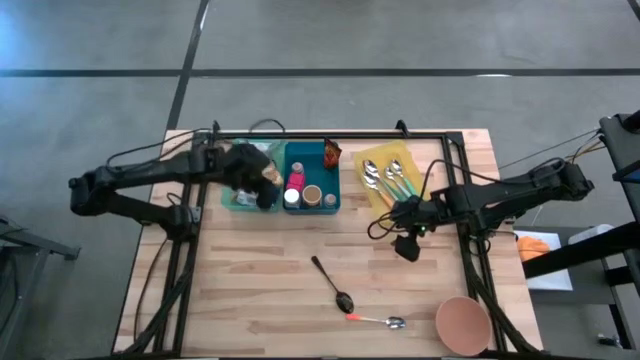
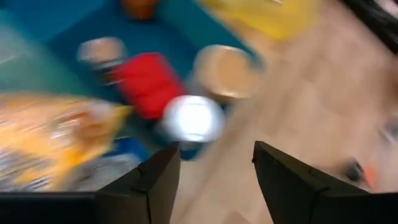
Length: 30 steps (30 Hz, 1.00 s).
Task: Pick & Place Food Item
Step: Put the black spoon into the yellow bin
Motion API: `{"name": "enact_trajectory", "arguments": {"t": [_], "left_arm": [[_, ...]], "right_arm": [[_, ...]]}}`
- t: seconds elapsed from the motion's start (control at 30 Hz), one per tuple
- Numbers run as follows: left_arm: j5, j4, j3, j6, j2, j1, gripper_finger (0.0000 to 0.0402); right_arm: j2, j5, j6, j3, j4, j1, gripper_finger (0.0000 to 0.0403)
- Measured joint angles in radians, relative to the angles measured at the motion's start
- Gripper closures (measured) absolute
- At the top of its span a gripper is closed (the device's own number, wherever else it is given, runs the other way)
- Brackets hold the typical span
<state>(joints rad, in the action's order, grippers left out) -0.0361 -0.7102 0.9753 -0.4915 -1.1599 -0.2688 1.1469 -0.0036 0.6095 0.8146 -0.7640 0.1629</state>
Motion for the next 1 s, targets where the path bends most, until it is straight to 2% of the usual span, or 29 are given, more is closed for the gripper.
{"name": "enact_trajectory", "arguments": {"t": [0.13, 0.3, 0.43, 0.7, 1.0], "left_arm": [[0.028, 0.092, 0.007, 0.048, -0.008, 0.184, 0.0216], [0.169, 0.226, -0.006, 0.05, -0.039, 0.383, 0.024], [0.255, 0.257, -0.005, 0.074, -0.103, 0.479, 0.0243], [0.242, 0.391, 0.007, 0.111, -0.299, 0.55, 0.0244], [0.148, 0.407, 0.197, 0.327, -0.547, 0.57, 0.0244]], "right_arm": [[0.0, 0.0, -0.014, 0.0, 0.013, 0.017, 0.0119], [0.0, -0.005, -0.036, 0.0, 0.07, 0.023, 0.0119], [0.0, -0.005, -0.037, 0.0, 0.116, 0.023, 0.0119], [0.0, -0.033, -0.032, 0.001, 0.183, 0.025, 0.0119], [0.0, -0.034, -0.002, 0.001, 0.178, 0.038, 0.0119]]}}
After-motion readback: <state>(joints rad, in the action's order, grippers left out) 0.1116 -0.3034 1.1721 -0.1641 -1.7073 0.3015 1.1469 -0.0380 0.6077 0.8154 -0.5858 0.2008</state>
